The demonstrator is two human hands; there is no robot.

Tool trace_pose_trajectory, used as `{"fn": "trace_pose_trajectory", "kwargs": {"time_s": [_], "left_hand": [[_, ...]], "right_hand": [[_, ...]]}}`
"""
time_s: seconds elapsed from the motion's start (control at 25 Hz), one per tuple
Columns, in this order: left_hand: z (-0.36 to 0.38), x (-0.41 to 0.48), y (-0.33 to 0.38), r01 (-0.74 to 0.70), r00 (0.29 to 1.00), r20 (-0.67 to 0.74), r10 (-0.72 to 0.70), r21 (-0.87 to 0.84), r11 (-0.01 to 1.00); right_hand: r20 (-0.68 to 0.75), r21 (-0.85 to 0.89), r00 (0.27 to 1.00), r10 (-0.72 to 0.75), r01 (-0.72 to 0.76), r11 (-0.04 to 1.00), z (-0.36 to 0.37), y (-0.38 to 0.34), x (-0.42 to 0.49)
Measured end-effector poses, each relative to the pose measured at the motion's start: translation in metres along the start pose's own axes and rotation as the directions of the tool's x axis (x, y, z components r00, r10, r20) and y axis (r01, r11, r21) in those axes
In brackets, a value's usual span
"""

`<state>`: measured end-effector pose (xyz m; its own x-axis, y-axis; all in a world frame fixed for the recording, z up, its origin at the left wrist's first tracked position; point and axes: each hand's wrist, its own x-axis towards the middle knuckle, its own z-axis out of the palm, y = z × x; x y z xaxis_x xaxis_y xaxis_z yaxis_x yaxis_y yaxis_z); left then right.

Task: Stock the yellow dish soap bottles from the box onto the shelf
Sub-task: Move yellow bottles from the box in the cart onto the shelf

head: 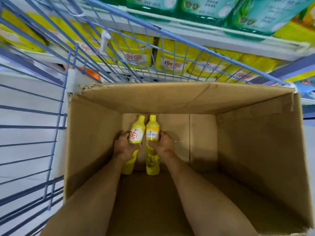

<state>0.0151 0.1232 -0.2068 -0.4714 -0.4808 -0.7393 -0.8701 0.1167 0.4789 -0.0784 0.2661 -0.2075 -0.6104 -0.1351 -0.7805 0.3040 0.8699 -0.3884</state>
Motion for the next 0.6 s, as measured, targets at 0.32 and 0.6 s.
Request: {"fn": "trace_pose_trajectory", "kwargs": {"time_s": [0.32,0.6], "left_hand": [[-0.013,-0.019,0.027,-0.096,0.988,0.086,0.124,-0.274,0.957],[-0.079,-0.111,0.099,-0.253,0.944,0.108,0.311,-0.367,0.895]], "right_hand": [[0.046,0.210,0.997,-0.067,0.056,0.976,-0.039,-0.005,-0.014],[-0.055,0.370,0.971,-0.235,0.238,0.898,-0.123,-0.047,-0.131]]}}
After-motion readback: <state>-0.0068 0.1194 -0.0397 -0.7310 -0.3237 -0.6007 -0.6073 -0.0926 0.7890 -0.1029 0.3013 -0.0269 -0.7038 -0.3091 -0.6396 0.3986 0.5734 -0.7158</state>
